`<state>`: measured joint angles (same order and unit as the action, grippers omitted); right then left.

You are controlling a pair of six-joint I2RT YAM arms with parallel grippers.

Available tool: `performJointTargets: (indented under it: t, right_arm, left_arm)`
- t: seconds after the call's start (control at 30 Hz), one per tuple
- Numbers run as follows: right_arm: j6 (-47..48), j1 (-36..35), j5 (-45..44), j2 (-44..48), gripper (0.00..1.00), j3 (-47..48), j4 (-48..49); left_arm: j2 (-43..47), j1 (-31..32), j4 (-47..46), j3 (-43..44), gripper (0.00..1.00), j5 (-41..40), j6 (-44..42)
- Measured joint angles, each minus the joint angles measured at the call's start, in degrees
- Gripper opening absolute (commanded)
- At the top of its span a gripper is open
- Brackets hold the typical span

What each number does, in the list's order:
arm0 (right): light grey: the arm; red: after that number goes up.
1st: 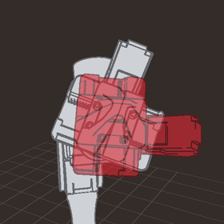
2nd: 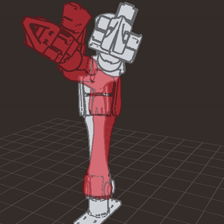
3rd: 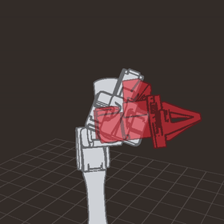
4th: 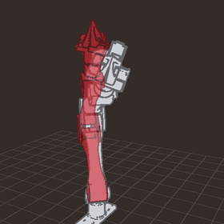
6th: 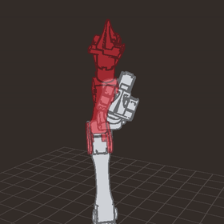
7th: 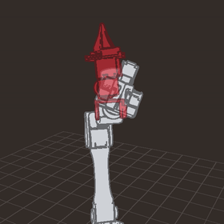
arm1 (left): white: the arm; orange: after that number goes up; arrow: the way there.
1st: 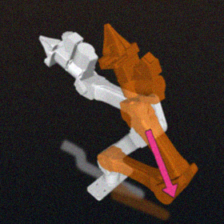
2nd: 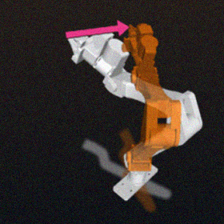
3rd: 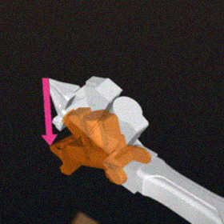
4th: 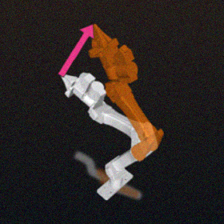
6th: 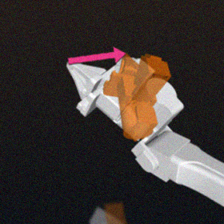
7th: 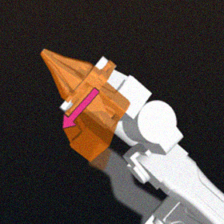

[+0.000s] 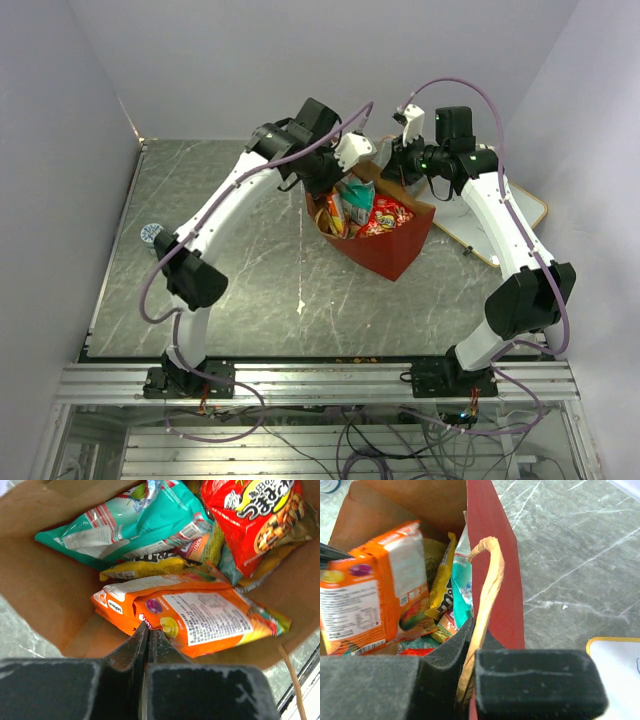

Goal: Place the snacks into the paper bag
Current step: Place the snack in the paper bag.

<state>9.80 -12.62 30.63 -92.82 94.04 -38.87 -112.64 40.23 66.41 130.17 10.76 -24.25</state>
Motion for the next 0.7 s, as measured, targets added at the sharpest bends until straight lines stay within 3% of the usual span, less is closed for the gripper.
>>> performJointTargets:
  t: [0.4, 0.7]
  right_arm:
    - [-0.07, 0.17, 0.46, 1.05, 0.0, -0.59, 0.39]
    - [-0.07, 0.46, 0.44, 1.05, 0.0, -0.96, 0.5]
  left_arm:
    - [-5.16, -0.11, -2.14, 0.81, 0.21, -1.25, 4.24]
    - [-6.99, -0.66, -8.17, 0.79, 0.36, -6.6, 10.34]
